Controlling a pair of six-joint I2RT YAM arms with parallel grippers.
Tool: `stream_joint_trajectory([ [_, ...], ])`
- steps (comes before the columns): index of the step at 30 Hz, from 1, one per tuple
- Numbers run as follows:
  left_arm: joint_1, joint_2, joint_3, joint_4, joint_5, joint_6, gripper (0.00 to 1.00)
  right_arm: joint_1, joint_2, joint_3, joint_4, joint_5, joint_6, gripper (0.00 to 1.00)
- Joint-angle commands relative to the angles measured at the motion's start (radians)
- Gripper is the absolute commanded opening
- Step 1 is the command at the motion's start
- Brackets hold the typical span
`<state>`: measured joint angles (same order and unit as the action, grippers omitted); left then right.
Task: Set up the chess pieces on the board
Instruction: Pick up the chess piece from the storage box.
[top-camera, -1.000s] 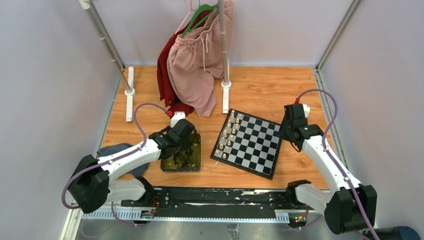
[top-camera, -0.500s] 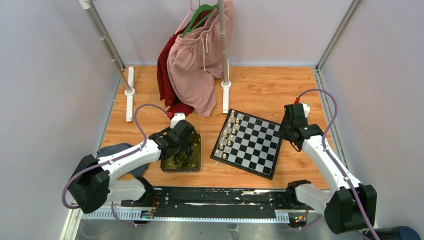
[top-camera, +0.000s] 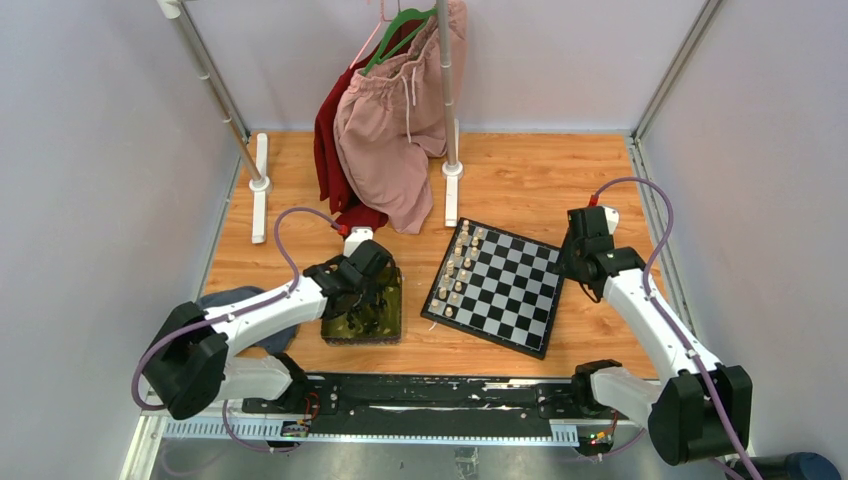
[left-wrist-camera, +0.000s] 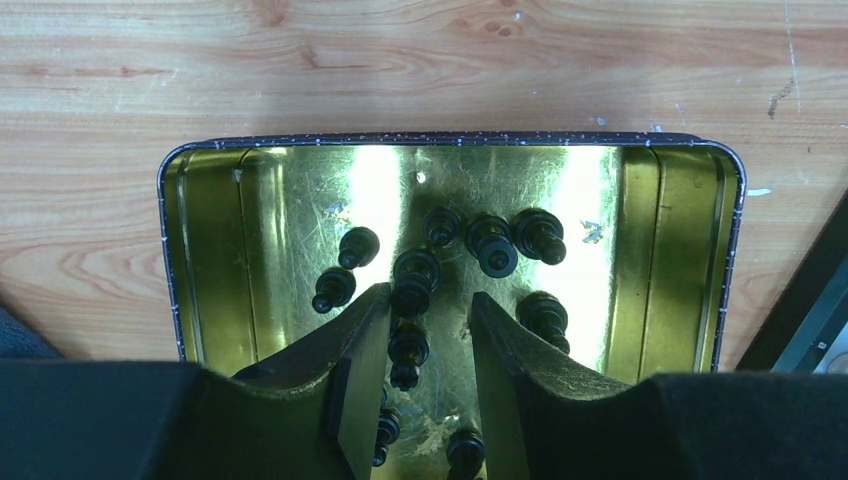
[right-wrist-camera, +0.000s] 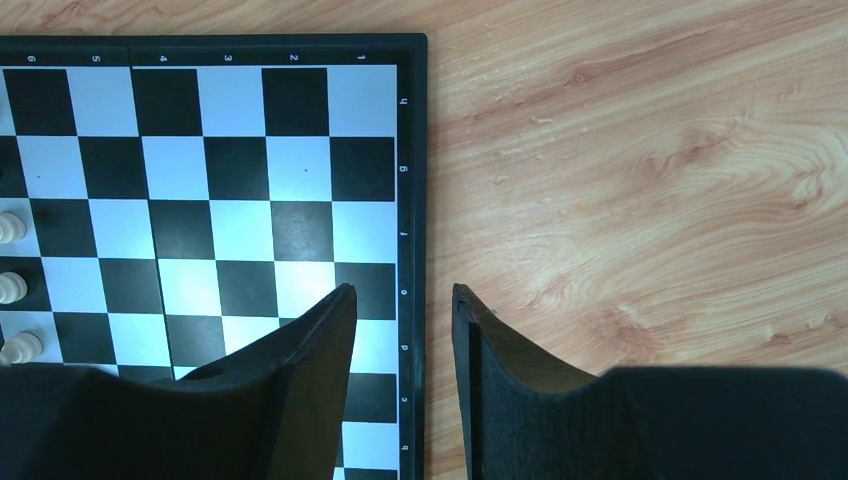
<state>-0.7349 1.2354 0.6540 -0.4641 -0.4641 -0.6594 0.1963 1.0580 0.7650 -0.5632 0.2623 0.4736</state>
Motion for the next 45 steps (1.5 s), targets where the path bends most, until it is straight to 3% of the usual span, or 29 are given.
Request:
stream_joint_trajectory([
  [1,0.008,0.027,0.002,0.029,-0.027,0.015,0.4,0.015,0.008,-0.003,0.004,0.009,-0.01,0.45],
  [7,0.008,0.042,0.011,0.032,-0.047,0.018,0.4,0.016,0.013,-0.006,0.008,0.014,-0.012,0.45],
  [14,0.008,0.034,0.01,0.038,-0.078,0.014,0.32,0.015,0.026,0.0,0.014,0.014,-0.013,0.45],
  [27,0.008,0.015,0.011,0.018,-0.097,0.017,0.0,0.015,0.025,0.003,0.015,0.011,-0.014,0.44],
  [41,0.008,-0.146,0.092,-0.13,-0.093,0.054,0.0,0.015,-0.01,0.008,-0.013,0.039,-0.027,0.46],
  [45,0.008,-0.189,0.142,-0.145,-0.043,0.113,0.0,0.013,-0.016,0.008,-0.018,0.074,-0.041,0.52],
])
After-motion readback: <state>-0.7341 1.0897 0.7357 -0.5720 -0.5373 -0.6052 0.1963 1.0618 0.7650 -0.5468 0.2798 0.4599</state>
